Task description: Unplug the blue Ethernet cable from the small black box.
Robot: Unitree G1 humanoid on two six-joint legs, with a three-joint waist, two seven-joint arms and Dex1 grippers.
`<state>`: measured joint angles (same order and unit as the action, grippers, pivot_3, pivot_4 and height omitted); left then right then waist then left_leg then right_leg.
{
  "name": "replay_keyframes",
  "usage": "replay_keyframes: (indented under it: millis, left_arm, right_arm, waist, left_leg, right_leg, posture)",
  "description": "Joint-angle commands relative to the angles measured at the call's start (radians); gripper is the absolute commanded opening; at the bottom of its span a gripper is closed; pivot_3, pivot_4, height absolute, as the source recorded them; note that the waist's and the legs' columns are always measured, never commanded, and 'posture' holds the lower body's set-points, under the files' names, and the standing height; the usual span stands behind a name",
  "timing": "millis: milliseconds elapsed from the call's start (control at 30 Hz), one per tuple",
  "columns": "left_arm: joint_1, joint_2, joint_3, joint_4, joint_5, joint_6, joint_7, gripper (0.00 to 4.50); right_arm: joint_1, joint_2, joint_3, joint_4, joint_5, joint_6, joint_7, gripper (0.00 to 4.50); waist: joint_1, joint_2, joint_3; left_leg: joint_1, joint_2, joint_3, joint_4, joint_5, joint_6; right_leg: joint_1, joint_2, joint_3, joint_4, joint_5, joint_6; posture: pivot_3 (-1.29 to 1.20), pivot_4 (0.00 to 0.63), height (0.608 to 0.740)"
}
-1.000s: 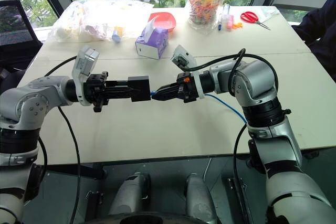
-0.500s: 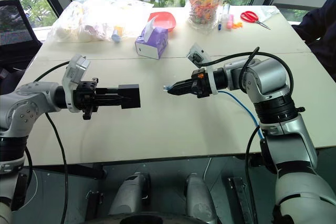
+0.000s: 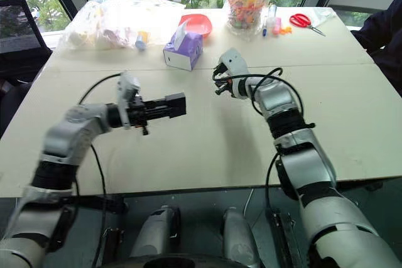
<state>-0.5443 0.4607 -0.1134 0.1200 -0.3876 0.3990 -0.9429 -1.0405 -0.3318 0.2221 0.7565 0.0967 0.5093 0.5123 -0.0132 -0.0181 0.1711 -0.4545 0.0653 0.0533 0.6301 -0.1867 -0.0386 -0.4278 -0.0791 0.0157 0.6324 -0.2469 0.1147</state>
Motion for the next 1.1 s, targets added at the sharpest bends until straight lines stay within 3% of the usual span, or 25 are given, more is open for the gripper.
replay_keyframes:
  millis: [33, 167, 467, 633, 800, 1100]
  left_arm:
    - [-0.038, -0.032, -0.008, 0.087, 0.085, -0.156, 0.026, 0.46]
    - [-0.084, -0.106, -0.010, 0.233, 0.136, -0.255, 0.070, 0.46]
    - [-0.146, -0.180, -0.020, 0.541, 0.240, -0.461, 0.108, 0.46]
    - [-0.139, -0.164, -0.009, 0.595, 0.248, -0.503, 0.074, 2.80]
    - [-0.092, -0.114, 0.050, 0.503, 0.186, -0.435, 0.035, 4.47]
    - [0.042, -0.011, 0.126, 0.139, 0.050, -0.147, -0.012, 4.47]
  right_arm:
    - [-0.031, 0.009, -0.057, 0.041, -0.031, -0.052, -0.075, 2.24]
    - [0.063, -0.026, -0.105, -0.142, -0.018, 0.033, -0.097, 4.39]
    - [0.460, -0.093, -0.288, -0.940, 0.148, 0.465, -0.103, 4.46]
    - [0.586, -0.084, -0.329, -1.193, 0.228, 0.609, -0.108, 4.50]
    - [0.660, -0.111, -0.363, -1.344, 0.326, 0.687, -0.066, 4.50]
    - [0.707, -0.213, -0.349, -1.407, 0.428, 0.690, 0.023, 4.50]
  waist:
    - [0.000, 0.000, 0.000]
    - [0.003, 0.000, 0.000]
    - [0.005, 0.001, -0.001]
    - [0.000, 0.001, -0.001]
    - [-0.002, 0.001, -0.001]
    - [0.002, 0.001, -0.001]
  left_leg:
    - [0.000, 0.000, 0.000, -0.001, 0.000, 0.000]
    - [-0.001, 0.000, 0.000, -0.003, 0.000, 0.000]
    - [-0.003, 0.000, -0.002, 0.000, -0.001, 0.002]
    - [0.000, 0.000, -0.002, 0.002, -0.001, 0.002]
    - [0.000, 0.001, -0.002, 0.001, -0.001, 0.002]
    - [0.000, 0.001, -0.002, 0.001, -0.001, 0.002]
  right_leg:
    - [0.000, 0.000, 0.000, 0.000, 0.000, 0.001]
    - [-0.002, 0.000, -0.001, 0.000, 0.000, 0.001]
    - [-0.001, 0.000, -0.001, 0.000, 0.000, 0.002]
    - [0.000, 0.000, -0.001, 0.000, -0.001, -0.003]
    - [0.000, 0.000, -0.001, 0.000, -0.002, -0.003]
    - [0.001, 0.000, -0.001, 0.000, -0.002, -0.004]
  posture:
    - [0.00, 0.150, 0.735]
    - [0.00, 0.150, 0.735]
    - [0.00, 0.150, 0.735]
    - [0.00, 0.150, 0.735]
    - [0.00, 0.150, 0.735]
    - [0.00, 0.150, 0.735]
